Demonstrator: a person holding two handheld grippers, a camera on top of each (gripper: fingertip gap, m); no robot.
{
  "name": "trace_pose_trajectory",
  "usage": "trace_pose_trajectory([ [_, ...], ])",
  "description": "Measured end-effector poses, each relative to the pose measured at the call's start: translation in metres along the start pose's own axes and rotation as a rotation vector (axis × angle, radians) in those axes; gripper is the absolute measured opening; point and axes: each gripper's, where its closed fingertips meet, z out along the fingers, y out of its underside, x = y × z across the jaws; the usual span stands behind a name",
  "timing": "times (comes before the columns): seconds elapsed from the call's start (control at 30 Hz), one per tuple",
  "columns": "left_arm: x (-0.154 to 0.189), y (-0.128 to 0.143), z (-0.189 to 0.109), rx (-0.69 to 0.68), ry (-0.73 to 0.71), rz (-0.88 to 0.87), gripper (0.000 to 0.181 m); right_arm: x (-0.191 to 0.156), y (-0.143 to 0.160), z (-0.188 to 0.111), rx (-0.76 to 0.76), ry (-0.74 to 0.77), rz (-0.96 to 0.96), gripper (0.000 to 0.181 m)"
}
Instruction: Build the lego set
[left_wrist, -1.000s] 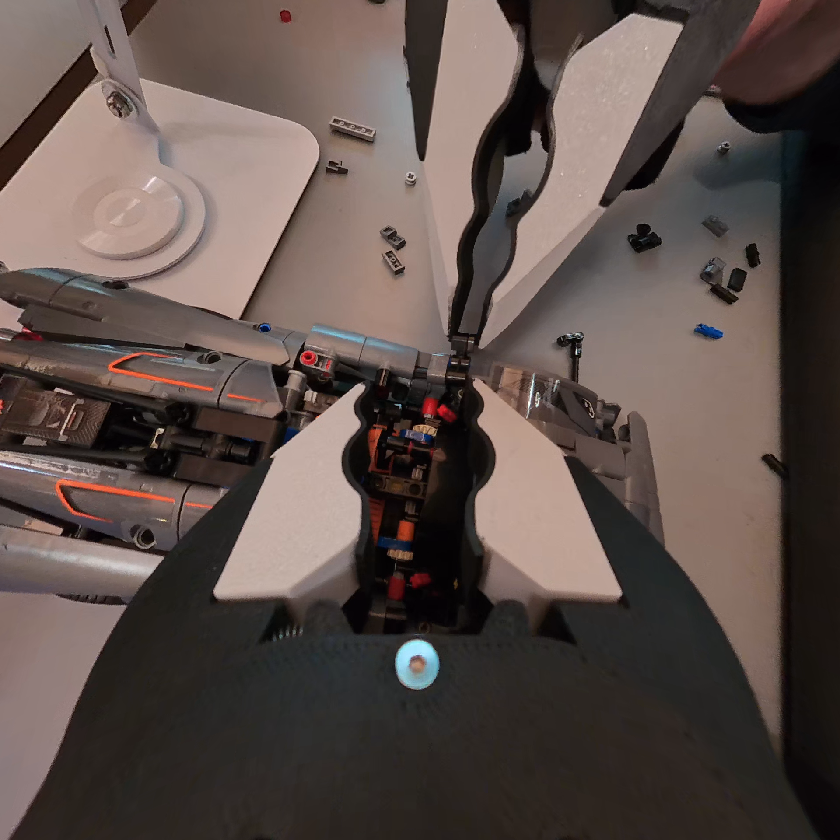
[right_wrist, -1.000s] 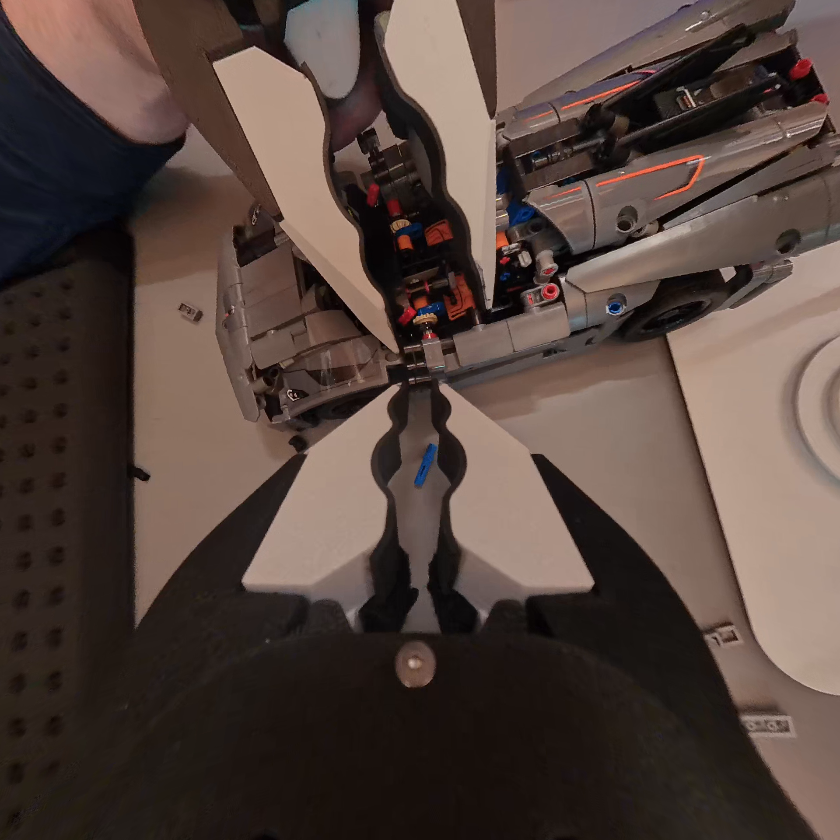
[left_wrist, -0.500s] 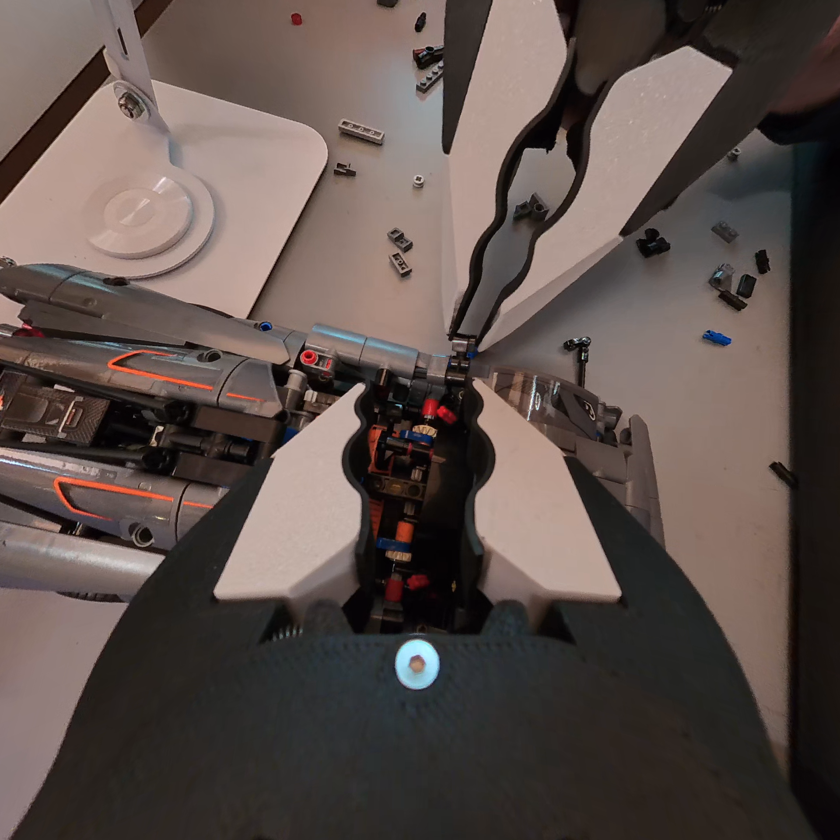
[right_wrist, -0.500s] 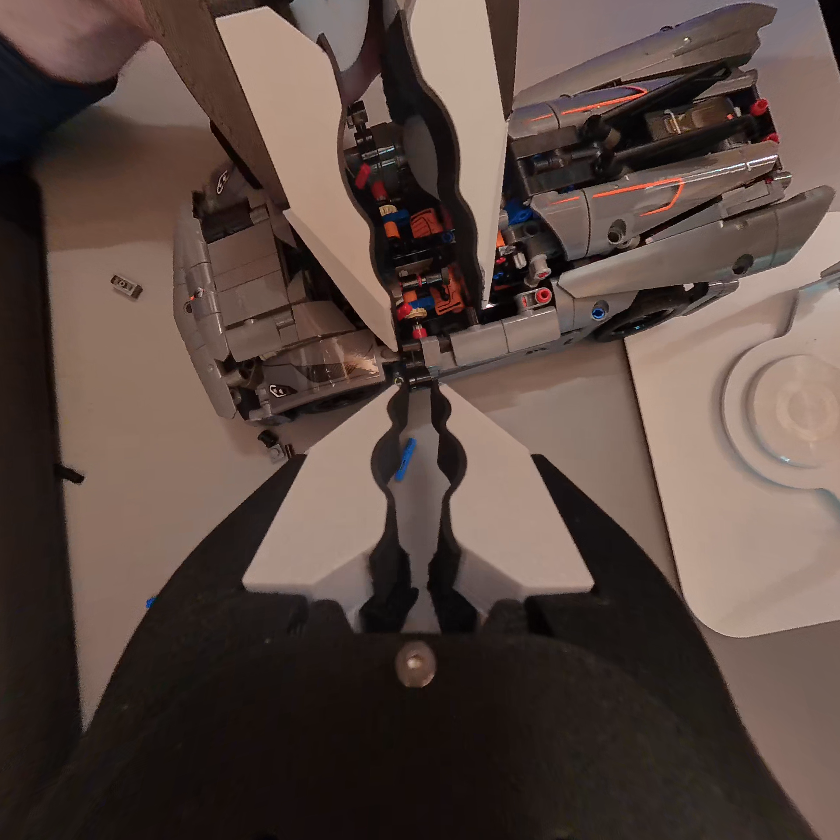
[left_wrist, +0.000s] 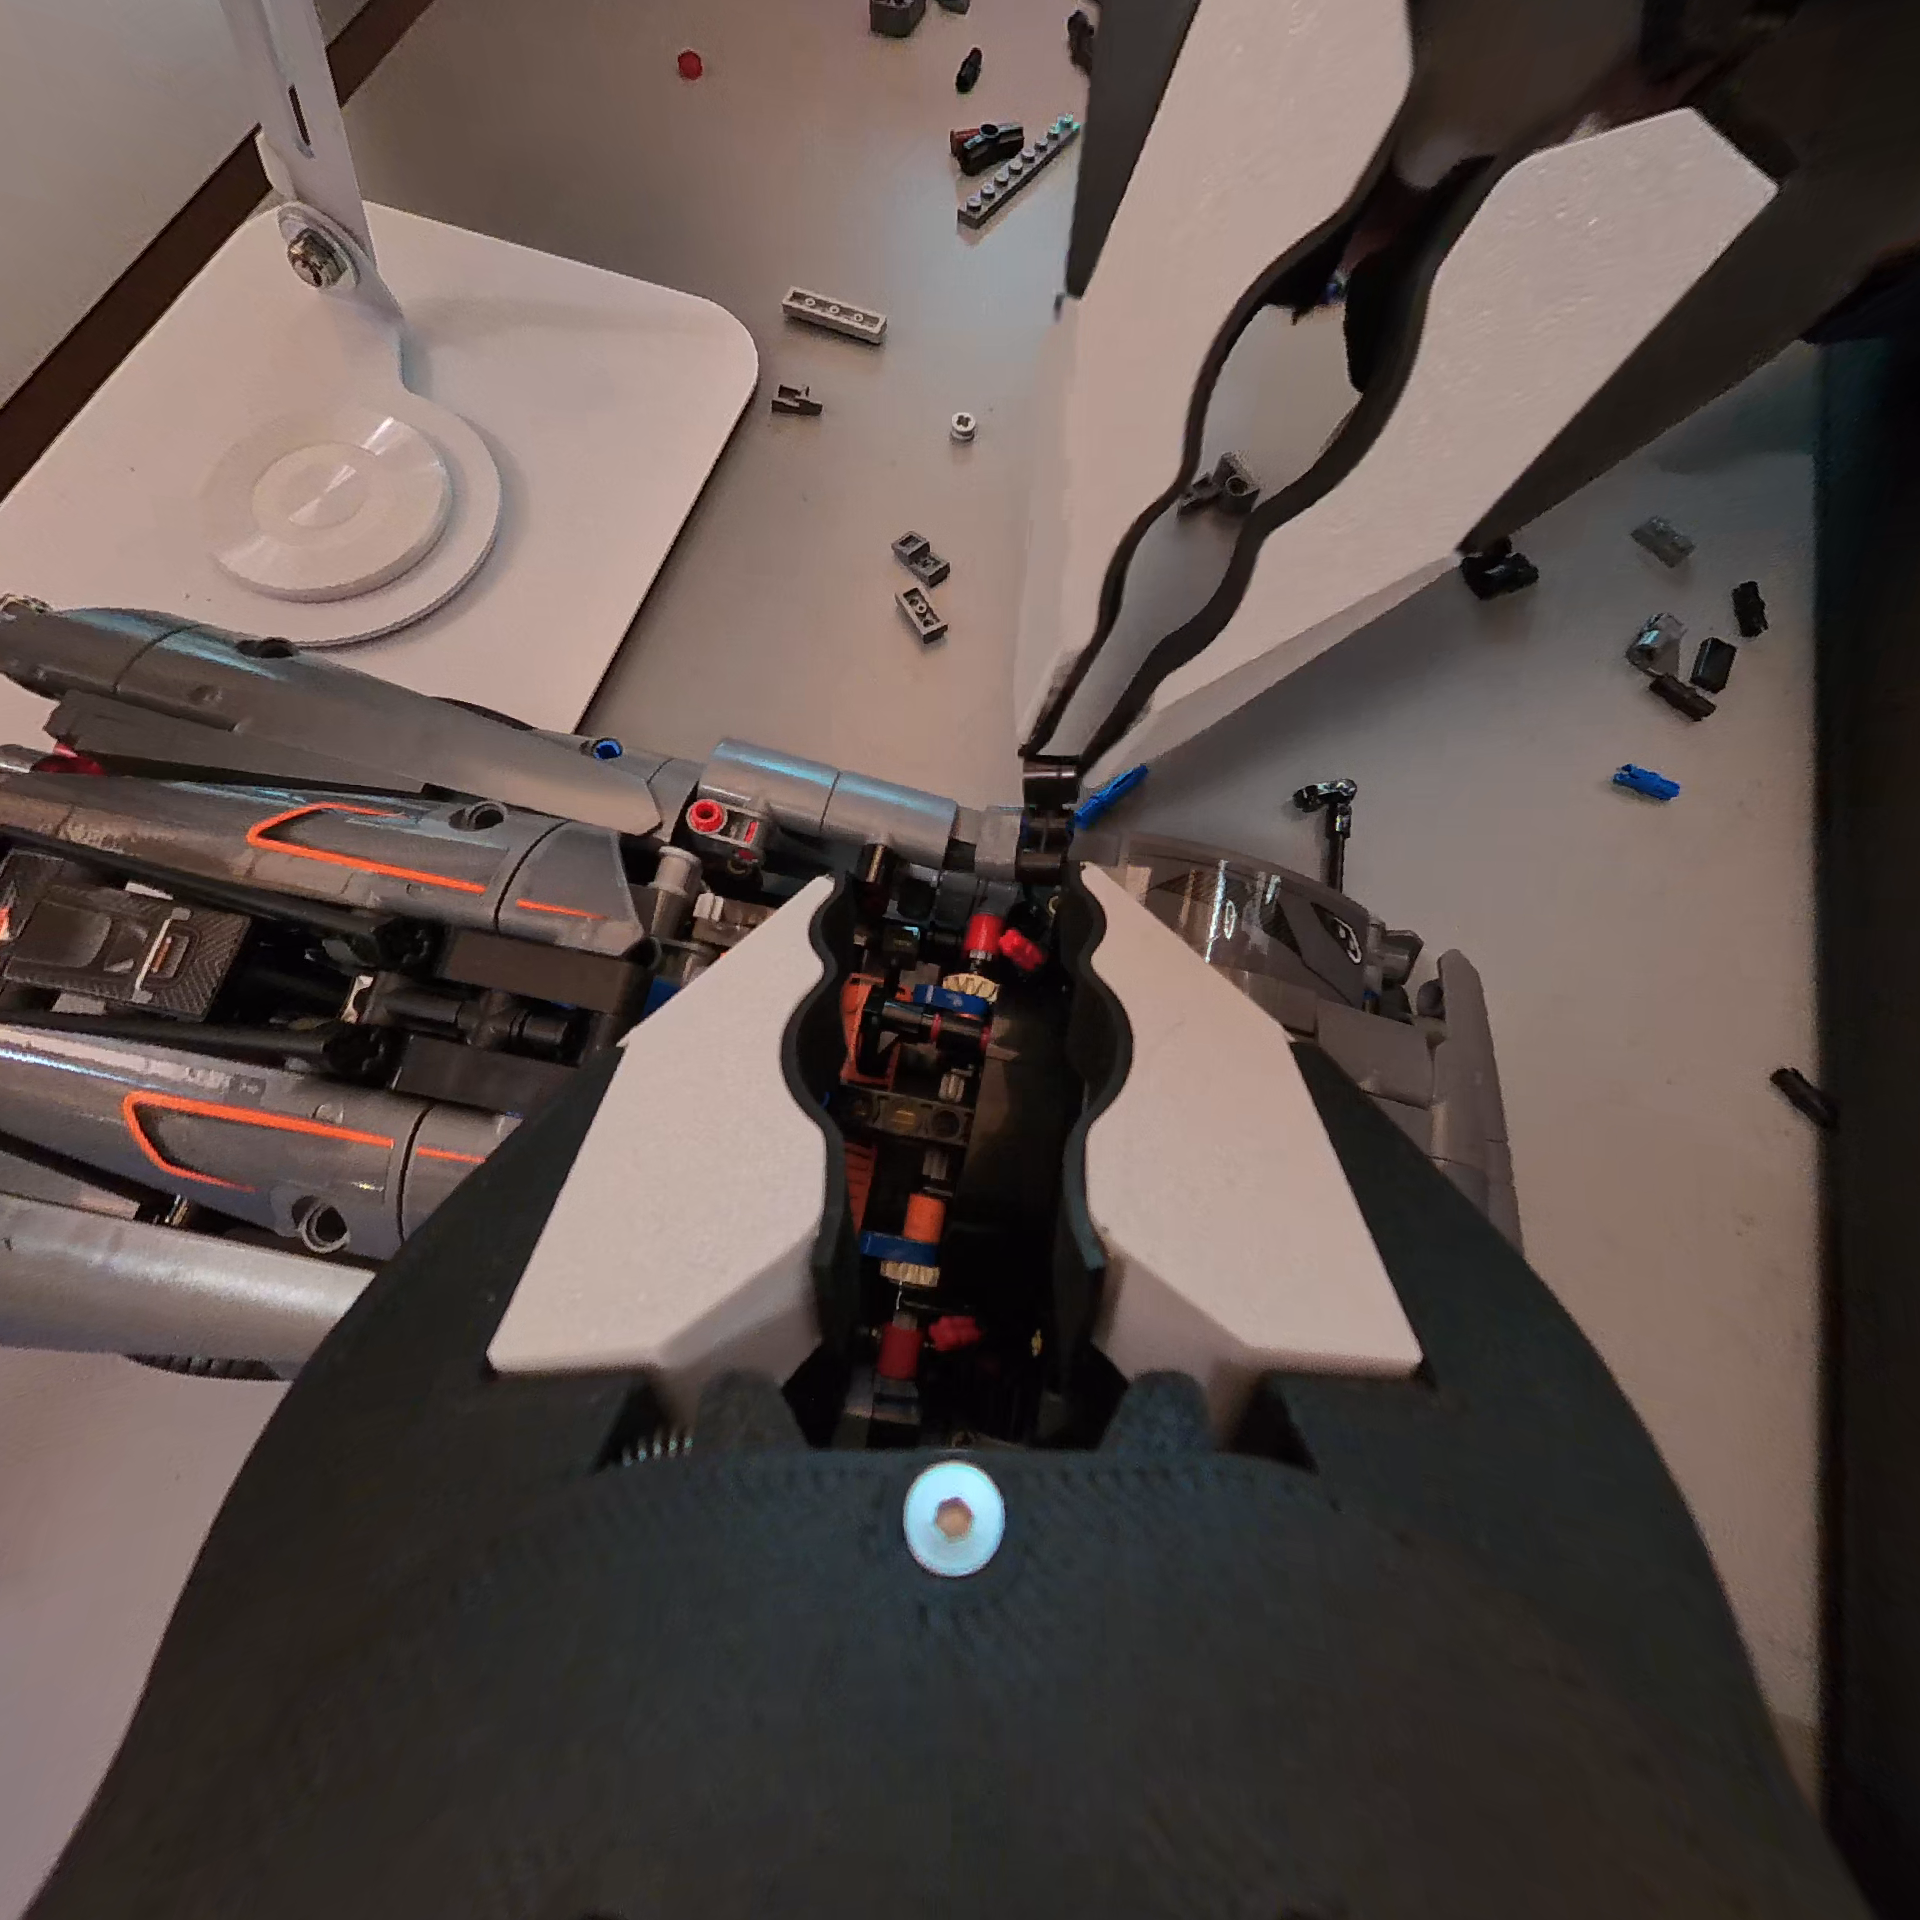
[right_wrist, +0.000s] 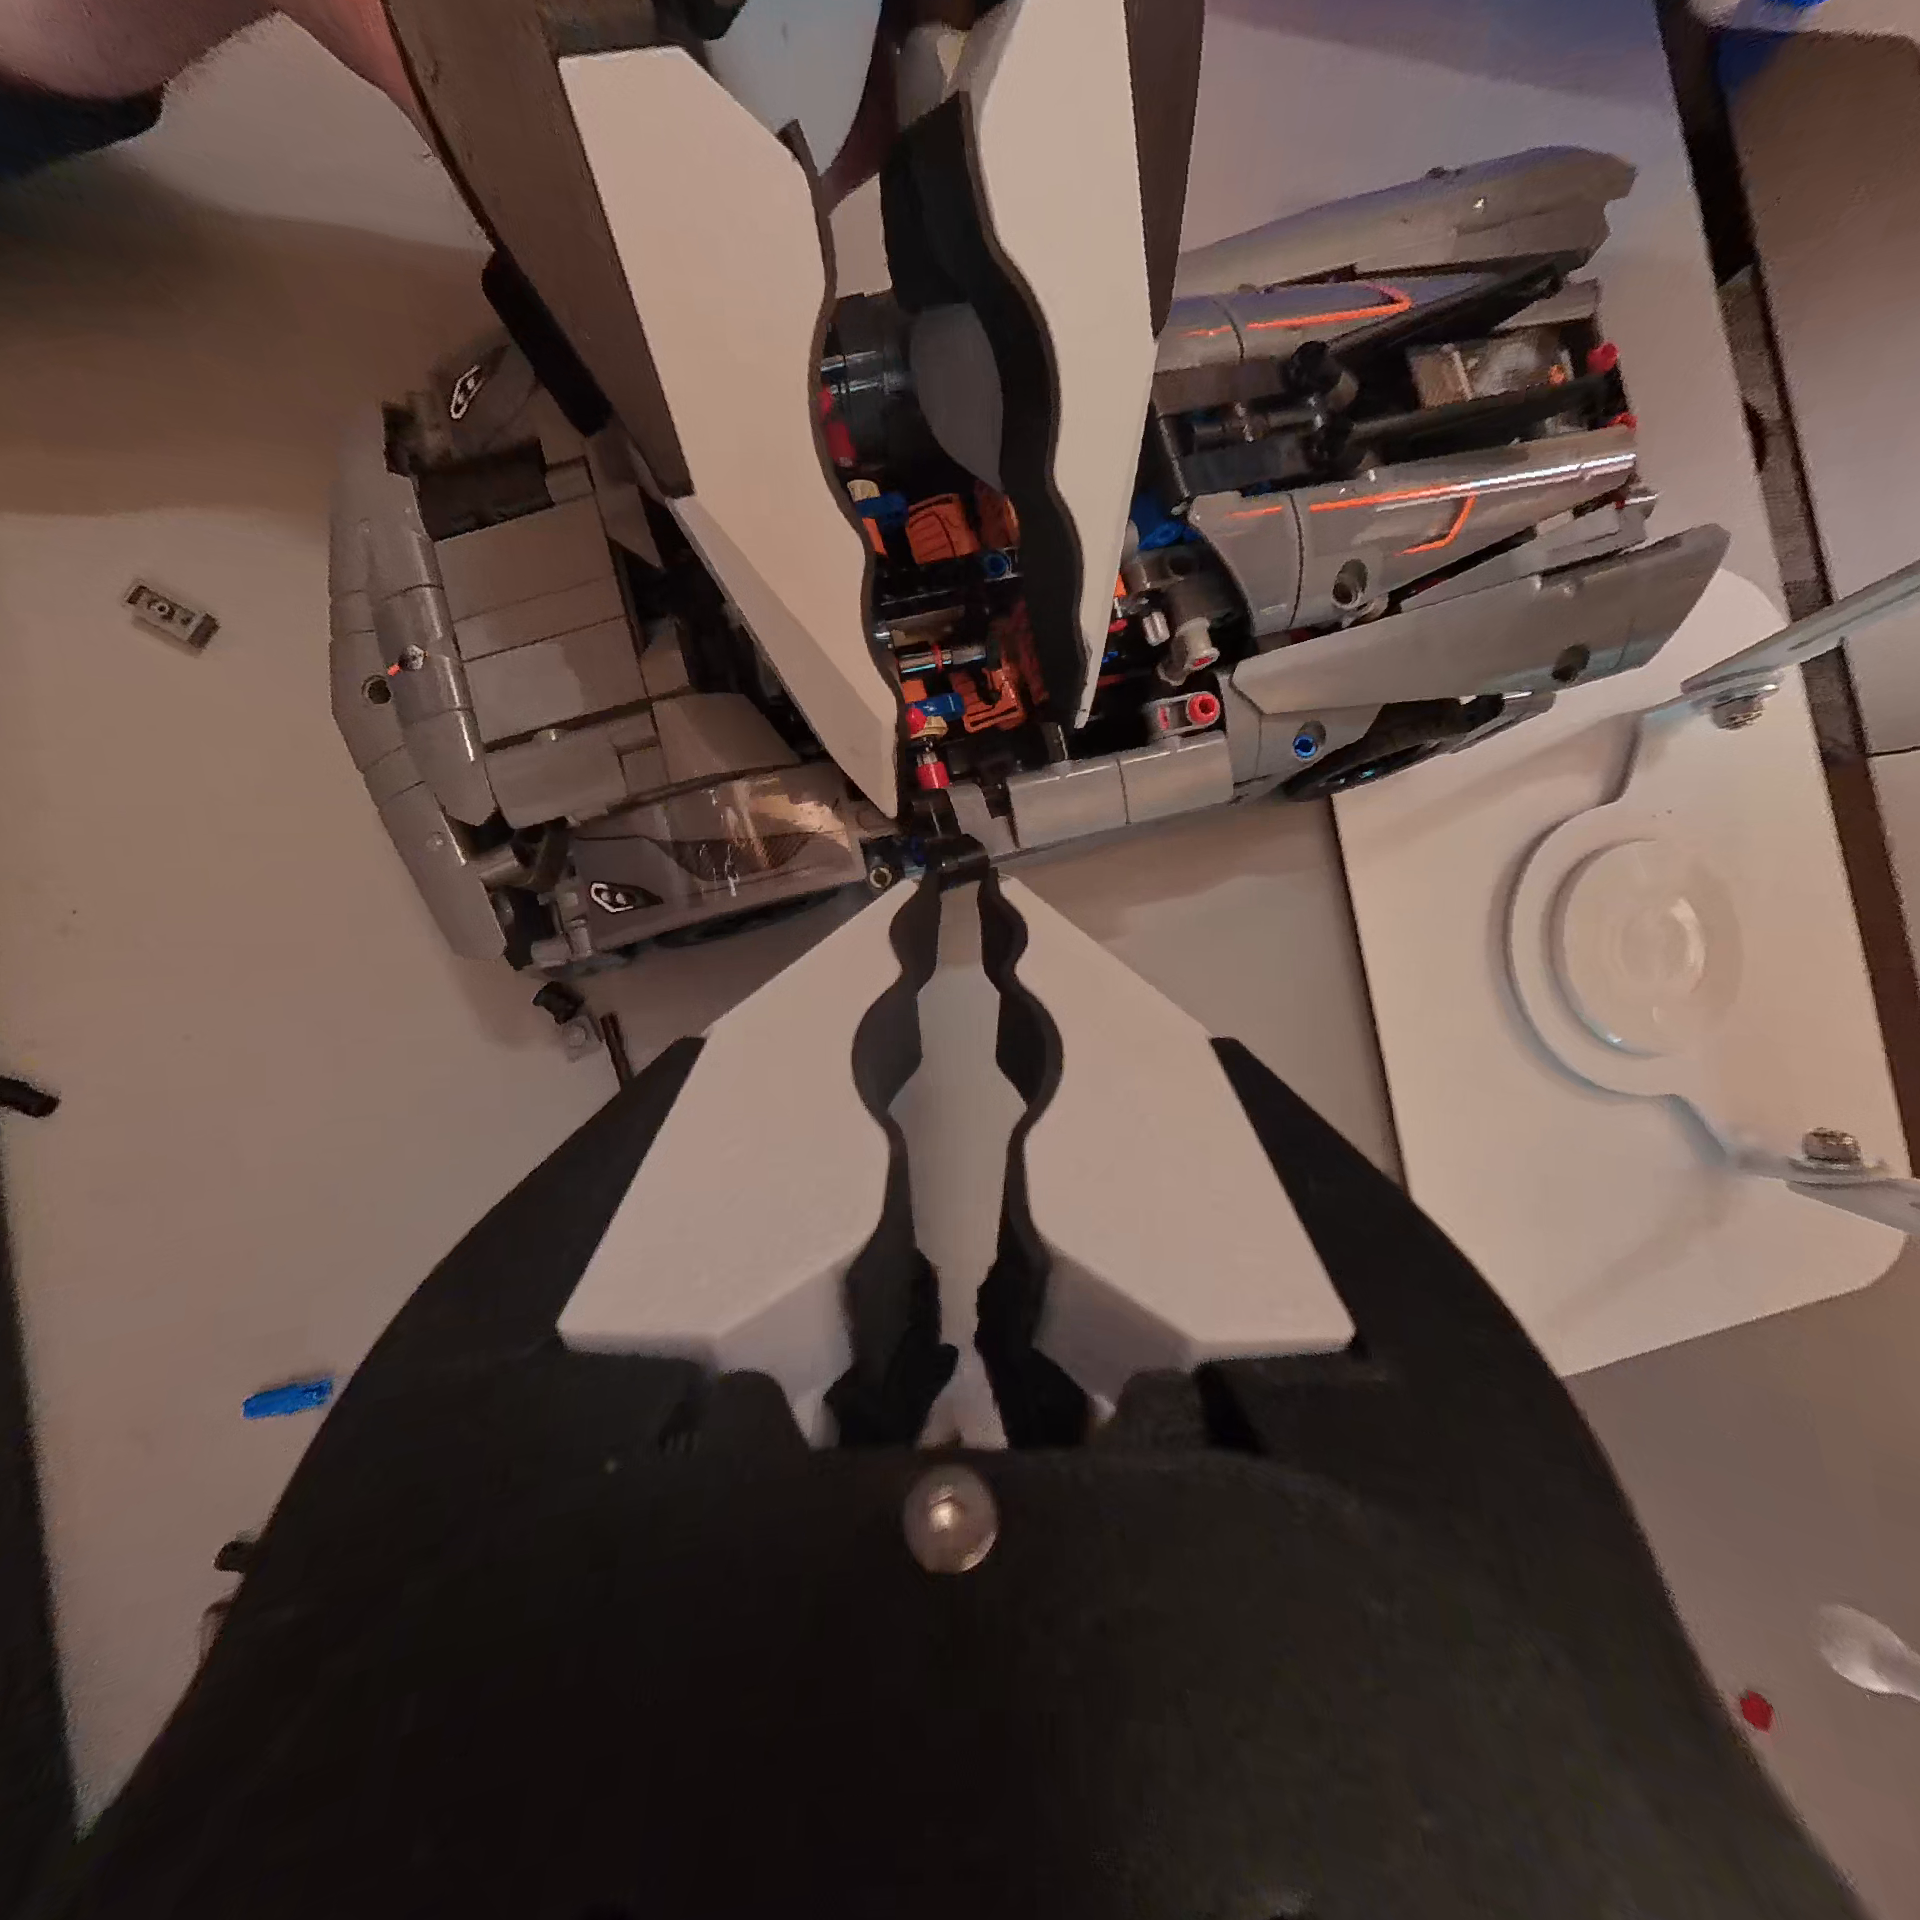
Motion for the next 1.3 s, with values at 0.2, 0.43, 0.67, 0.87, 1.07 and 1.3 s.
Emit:
trace_pose_trajectory([
  [0.2, 0.0, 0.0, 0.0, 0.001, -0.001, 0.003, 0.037, -0.003, 0.008, 0.005, -0.021, -0.011, -0.008, 0.002],
  [0.43, 0.0, 0.0, 0.0, 0.0, -0.002, 0.005, 0.037, -0.003, -0.003, 0.001, 0.049, -0.085, 0.037, 0.024],
  [0.67, 0.0, 0.0, 0.0, 0.002, 0.001, 0.008, 0.037, -0.004, -0.002, 0.011, 0.066, -0.171, 0.057, 0.012],
  [0.87, 0.001, 0.0, 0.0, 0.0, 0.002, 0.012, 0.039, -0.006, -0.002, 0.012, 0.065, -0.153, 0.023, 0.01],
  [1.07, 0.001, 0.0, -0.001, 0.006, 0.007, 0.01, 0.038, -0.005, -0.003, 0.011, 0.062, -0.11, -0.01, 0.01],
  [1.3, 0.001, 0.001, -0.001, 0.003, 0.007, 0.011, 0.038, -0.003, -0.001, 0.01, 0.031, -0.057, -0.046, 0.01],
])
